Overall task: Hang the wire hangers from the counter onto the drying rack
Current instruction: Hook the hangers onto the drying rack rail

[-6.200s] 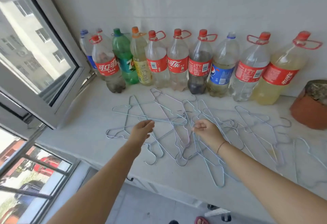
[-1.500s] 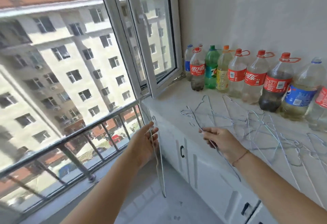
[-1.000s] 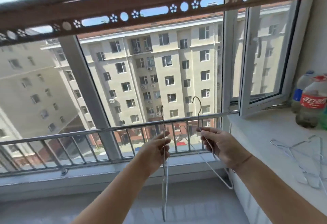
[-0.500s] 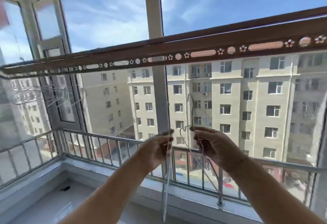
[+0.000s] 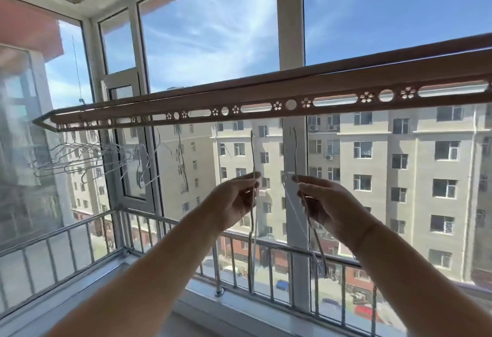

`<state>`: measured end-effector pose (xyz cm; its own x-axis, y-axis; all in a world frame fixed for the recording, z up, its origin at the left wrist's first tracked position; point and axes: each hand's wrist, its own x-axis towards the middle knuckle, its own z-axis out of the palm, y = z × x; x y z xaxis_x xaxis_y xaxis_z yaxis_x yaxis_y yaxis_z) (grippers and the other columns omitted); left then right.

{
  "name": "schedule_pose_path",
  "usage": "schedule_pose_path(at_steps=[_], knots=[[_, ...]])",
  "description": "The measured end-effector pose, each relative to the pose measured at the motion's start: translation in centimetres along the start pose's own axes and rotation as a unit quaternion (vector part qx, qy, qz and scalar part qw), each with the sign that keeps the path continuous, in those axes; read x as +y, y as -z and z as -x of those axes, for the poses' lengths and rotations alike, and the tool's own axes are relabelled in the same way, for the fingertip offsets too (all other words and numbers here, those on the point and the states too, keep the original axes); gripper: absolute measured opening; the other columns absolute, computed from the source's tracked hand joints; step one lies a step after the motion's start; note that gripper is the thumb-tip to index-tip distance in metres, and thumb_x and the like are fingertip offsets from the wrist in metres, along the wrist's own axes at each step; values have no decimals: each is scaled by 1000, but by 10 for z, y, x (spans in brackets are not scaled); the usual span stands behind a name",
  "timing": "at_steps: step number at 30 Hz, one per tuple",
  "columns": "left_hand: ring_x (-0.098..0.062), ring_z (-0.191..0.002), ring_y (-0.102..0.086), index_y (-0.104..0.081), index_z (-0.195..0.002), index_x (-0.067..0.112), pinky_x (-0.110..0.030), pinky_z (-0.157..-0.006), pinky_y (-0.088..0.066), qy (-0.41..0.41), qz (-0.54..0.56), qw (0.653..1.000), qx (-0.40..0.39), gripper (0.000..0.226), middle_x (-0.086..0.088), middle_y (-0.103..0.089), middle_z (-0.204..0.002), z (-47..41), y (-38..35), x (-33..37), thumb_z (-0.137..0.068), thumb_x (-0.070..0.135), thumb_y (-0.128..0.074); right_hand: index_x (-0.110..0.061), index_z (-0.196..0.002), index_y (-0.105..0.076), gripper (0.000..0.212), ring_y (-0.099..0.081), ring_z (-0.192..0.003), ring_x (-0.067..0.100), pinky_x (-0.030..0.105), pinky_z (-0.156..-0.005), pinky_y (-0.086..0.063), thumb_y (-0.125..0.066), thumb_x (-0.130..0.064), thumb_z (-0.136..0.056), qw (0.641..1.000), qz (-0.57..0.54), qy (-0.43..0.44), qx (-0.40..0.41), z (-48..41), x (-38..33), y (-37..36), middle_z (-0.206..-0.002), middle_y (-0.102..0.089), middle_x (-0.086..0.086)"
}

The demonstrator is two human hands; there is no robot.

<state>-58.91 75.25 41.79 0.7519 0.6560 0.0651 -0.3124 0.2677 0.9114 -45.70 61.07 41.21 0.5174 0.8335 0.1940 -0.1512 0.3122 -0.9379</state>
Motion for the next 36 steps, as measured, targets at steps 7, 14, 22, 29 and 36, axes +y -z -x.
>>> schedule_pose_path(at_steps=[7, 14, 22, 29, 36], knots=[[-12, -61, -44, -61, -115, -1, -20, -55, -41, -25, -26, 998, 48, 28, -7, -54, -78, -38, 63, 43, -92, -5, -45, -5, -112, -64, 27, -46, -63, 11, 12, -45, -44, -52, 0, -89, 1000, 13, 6, -27, -65, 17, -66, -74, -54, 4], [-12, -62, -47, -64, -103, 0, -22, -63, -38, -57, -24, 996, 62, 24, -4, -59, -63, -80, 92, 71, -93, -5, -43, -6, -110, -64, 25, -47, -61, 9, 13, -46, -43, -51, 0, -89, 998, 20, 21, -59, -132, 18, -100, -73, -54, 3], [-14, -65, -43, -60, -117, -1, -24, -62, -38, -103, -59, 988, 95, 30, -8, -53, -79, -130, 116, 100, -92, -6, -43, -5, -111, -64, 26, -47, -60, 10, 12, -43, -44, -52, 1, -89, 997, 21, 25, -67, -207, 24, -118, -74, -55, 4], [-13, -67, -42, -58, -120, -2, -24, -65, -38, -93, -77, 989, 86, 30, -8, -52, -82, -172, 137, 115, -93, -4, -43, -6, -102, -66, 21, -50, -62, 11, 14, -43, -45, -51, 0, -89, 998, 33, 36, -44, -251, 30, -126, -73, -56, 5], [-13, -66, -45, -59, -113, -3, -23, -64, -39, -52, -76, 995, 45, 26, -7, -52, -79, -206, 159, 118, -93, -3, -43, -5, -105, -64, 22, -49, -63, 11, 14, -41, -43, -50, 1, -89, 999, 31, 25, 1, -277, 39, -131, -74, -55, 6]])
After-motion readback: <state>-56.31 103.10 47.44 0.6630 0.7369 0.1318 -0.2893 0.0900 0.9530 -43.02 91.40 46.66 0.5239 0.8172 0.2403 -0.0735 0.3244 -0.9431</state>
